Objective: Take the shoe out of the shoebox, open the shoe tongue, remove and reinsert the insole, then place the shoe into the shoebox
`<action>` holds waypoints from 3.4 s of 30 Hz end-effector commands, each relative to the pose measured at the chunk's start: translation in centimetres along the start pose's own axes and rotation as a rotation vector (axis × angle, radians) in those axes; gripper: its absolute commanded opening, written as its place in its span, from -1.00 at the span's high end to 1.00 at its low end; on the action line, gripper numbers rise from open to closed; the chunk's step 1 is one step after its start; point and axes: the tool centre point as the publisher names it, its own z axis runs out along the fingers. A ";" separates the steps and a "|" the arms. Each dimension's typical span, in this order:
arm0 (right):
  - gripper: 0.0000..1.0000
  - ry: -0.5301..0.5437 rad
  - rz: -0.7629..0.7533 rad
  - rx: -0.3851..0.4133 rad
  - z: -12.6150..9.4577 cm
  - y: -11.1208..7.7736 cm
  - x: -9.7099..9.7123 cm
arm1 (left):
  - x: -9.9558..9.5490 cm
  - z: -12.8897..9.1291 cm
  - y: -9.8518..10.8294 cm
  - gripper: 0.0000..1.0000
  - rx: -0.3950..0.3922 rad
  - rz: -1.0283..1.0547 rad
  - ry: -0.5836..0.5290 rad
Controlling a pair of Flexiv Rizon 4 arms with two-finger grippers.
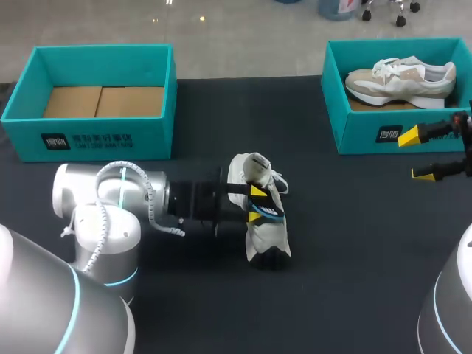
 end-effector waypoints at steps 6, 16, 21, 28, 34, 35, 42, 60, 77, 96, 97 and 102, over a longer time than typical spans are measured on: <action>-1.00 -0.003 0.001 -0.001 0.0 -0.1 0.0 | 0.5 -1.0 -0.7 0.74 -0.004 0.003 0.008; -1.00 -0.003 0.001 -0.001 0.0 -0.1 0.0 | 0.6 0.5 1.3 1.00 -0.021 -0.006 0.040; -1.00 -0.003 0.001 -0.001 0.0 -0.1 0.0 | 0.5 0.6 2.2 1.00 -0.045 -0.007 0.049; -1.00 -0.003 0.001 -0.001 0.0 -0.1 0.0 | 0.6 -0.2 0.8 0.22 -0.032 -0.002 0.036; -1.00 -0.003 0.001 -0.001 0.0 -0.1 0.0 | 0.8 -1.0 -0.4 0.34 -0.027 0.017 0.030; -1.00 -0.003 0.001 -0.001 0.0 -0.1 0.0 | 0.9 -1.1 -0.6 0.38 -0.028 0.019 0.030; -1.00 -0.003 0.001 -0.001 0.0 -0.1 0.0 | 1.4 -1.2 -0.5 0.79 -0.032 0.009 0.034; -1.00 -0.003 0.001 -0.001 0.0 -0.1 0.0 | 2.1 -0.1 1.3 1.00 -0.042 -0.052 0.069; -1.00 -0.003 0.001 -0.001 0.0 -0.1 0.0 | 1.1 -1.0 0.0 0.76 -0.028 -0.034 0.059; -1.00 -0.003 0.001 -0.001 0.0 -0.1 0.0 | 1.4 -1.9 -1.5 -0.73 -0.007 -0.022 0.096; -1.00 -0.003 0.001 -0.001 0.0 -0.1 0.0 | 1.2 -2.2 -1.7 -0.66 -0.005 -0.017 0.095; -1.00 -0.003 0.001 -0.001 0.0 -0.1 0.0 | -0.2 -3.1 -2.8 -0.28 0.005 -0.003 0.094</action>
